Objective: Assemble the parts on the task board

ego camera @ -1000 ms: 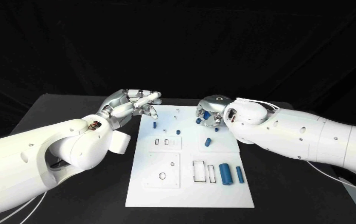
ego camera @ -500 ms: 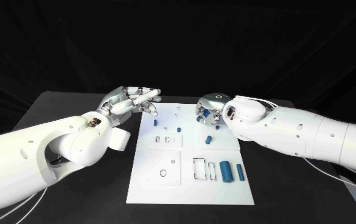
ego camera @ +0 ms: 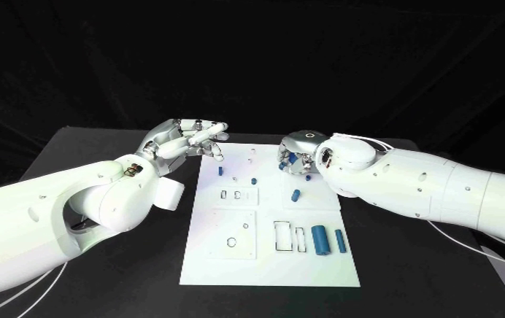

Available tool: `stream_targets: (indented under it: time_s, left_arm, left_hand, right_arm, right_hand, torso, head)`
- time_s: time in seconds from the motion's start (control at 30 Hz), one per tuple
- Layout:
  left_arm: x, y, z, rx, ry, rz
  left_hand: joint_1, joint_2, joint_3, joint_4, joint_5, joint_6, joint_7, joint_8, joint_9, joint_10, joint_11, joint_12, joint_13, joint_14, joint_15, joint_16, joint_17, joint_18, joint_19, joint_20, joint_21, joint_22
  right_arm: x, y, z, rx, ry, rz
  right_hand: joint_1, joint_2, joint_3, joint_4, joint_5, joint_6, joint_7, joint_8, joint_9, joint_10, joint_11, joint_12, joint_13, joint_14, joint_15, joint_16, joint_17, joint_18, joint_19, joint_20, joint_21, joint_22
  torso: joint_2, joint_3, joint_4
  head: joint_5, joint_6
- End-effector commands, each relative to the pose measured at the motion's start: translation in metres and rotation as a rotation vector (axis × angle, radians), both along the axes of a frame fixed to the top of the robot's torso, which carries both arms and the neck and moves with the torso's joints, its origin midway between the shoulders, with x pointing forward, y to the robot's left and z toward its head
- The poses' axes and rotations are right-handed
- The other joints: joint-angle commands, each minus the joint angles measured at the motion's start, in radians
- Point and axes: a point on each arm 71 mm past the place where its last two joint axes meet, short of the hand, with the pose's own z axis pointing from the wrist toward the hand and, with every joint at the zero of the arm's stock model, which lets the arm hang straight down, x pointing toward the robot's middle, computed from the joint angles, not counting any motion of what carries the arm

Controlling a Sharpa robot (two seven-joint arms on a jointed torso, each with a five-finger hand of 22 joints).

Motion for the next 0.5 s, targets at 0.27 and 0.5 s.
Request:
stream_targets:
  time_s: [0.27,0.5]
  left_arm:
    - [-0.0009,-0.002,0.0019,-0.007,-0.005,-0.019]
    - [-0.0011,-0.0014,0.0023,-0.007,-0.005,-0.018]
  left_hand:
    - [-0.006,0.005,-0.007,0.001,-0.002,0.0,0.005,-0.007,-0.001,-0.006,0.002,-0.003,-0.001,-0.005,0.002,0.006,0.002,0.008,-0.003,0.0,0.005,0.001]
    - [-0.006,0.005,-0.007,0.001,-0.002,0.0,0.005,-0.007,-0.001,-0.006,0.002,-0.003,-0.001,-0.005,0.002,0.006,0.002,0.008,-0.003,0.0,0.005,0.001]
  right_arm:
    - [-0.0005,0.0034,-0.0048,-0.013,0.028,0.014]
    - [0.0003,0.0037,-0.0071,-0.013,0.033,0.012]
  right_hand:
    - [0.007,0.005,0.008,0.007,-0.007,0.021,-0.004,0.003,0.006,0.01,-0.003,0.008,-0.002,0.024,0.004,0.014,0.007,-0.02,0.002,0.002,0.012,0.014]
    - [0.008,0.007,0.011,0.01,-0.009,0.027,-0.005,0.005,0.008,0.015,-0.005,0.009,-0.002,0.024,0.003,0.02,0.012,-0.021,0.003,0.001,0.017,0.021]
  torso:
    - [-0.001,0.0011,0.0014]
    - [-0.001,0.001,0.0008]
  head:
    - [0.001,-0.008]
    - [0.002,-0.013]
